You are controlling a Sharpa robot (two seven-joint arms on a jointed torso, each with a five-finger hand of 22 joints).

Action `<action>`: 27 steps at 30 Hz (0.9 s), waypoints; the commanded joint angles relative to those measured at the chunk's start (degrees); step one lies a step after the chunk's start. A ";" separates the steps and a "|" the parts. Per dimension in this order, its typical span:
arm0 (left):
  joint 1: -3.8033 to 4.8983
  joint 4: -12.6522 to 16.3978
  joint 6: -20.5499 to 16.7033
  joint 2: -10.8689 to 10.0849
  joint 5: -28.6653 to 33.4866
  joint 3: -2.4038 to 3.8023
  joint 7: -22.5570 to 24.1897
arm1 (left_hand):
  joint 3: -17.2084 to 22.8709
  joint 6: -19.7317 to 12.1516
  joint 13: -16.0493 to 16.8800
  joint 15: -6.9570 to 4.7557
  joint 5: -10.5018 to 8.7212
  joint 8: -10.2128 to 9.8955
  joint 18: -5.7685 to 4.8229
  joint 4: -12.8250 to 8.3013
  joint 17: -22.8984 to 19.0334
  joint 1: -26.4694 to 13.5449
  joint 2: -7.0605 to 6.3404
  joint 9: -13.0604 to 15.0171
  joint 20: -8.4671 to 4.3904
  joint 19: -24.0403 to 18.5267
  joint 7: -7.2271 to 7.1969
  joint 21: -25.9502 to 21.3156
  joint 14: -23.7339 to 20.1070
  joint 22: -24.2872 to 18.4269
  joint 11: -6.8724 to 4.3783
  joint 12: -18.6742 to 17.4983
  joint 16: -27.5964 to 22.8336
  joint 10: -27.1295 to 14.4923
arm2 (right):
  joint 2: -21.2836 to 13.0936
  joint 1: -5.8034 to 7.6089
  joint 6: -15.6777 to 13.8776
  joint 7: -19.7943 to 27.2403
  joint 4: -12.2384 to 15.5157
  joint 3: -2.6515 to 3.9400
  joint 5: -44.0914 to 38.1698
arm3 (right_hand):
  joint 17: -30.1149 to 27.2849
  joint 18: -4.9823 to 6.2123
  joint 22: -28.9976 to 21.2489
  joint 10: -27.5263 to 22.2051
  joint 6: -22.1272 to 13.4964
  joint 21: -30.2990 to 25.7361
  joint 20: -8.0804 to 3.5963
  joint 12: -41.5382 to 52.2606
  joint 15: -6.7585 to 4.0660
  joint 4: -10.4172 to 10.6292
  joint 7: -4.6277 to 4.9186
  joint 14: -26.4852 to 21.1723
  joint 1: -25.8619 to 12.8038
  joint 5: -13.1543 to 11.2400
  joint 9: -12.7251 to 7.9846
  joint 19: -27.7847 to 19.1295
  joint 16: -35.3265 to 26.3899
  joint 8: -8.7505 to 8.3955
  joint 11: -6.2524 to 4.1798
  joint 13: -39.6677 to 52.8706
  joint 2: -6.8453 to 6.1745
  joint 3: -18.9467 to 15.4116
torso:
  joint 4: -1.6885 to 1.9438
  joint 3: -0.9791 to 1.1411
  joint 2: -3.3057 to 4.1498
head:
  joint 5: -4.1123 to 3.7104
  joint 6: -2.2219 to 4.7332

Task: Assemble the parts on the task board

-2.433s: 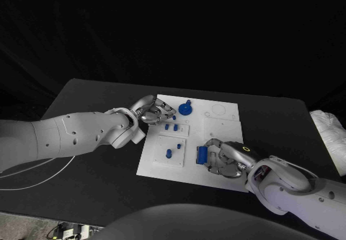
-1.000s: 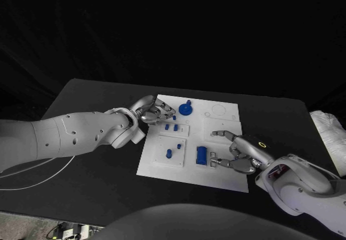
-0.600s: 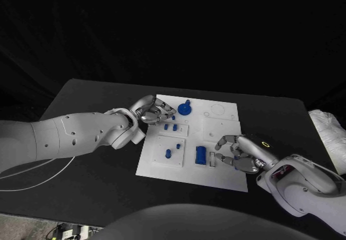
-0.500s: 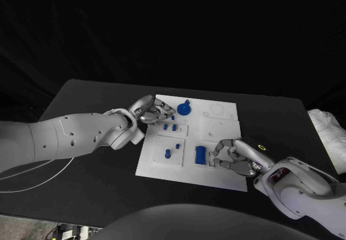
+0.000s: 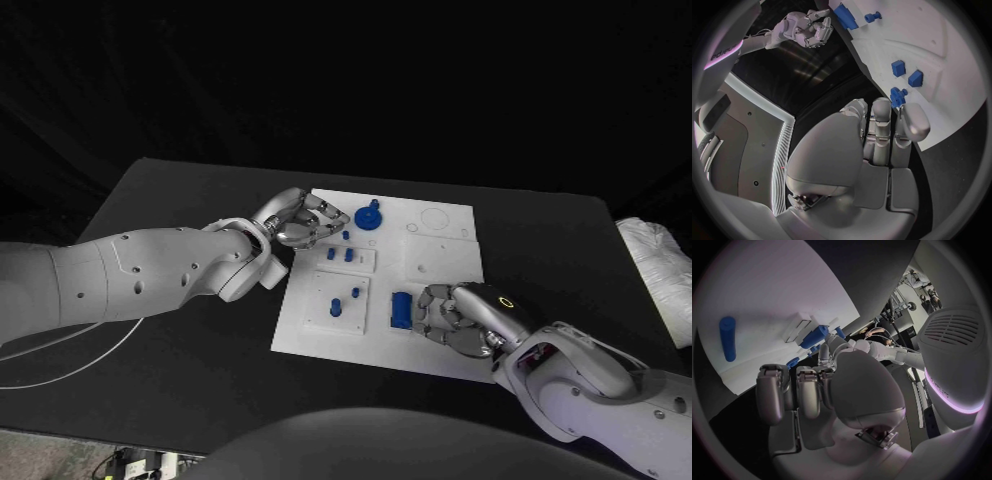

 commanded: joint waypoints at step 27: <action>-0.02 0.31 0.75 0.27 0.51 0.05 -0.09 | 0.38 0.16 0.04 0.29 0.32 0.20 0.38 -0.08 -0.17 0.06 -0.06 0.10 0.33 0.18 0.06 0.19 0.02 8.04 0.00 0.48 0.34 0.54 | 3.06 -0.78 0.54 -2.86 -2.69 0.00 -1.33 | 15.06 -0.52 12.32 6.06 -1.60 -1.71 -0.44 0.22 -0.28 0.55 0.00 5.87 -1.05 -0.91 5.78 1.09 0.20 -0.56 -0.34 15.09 -0.49 0.22 | -0.01 -0.04 -0.06 | 0.47 -0.01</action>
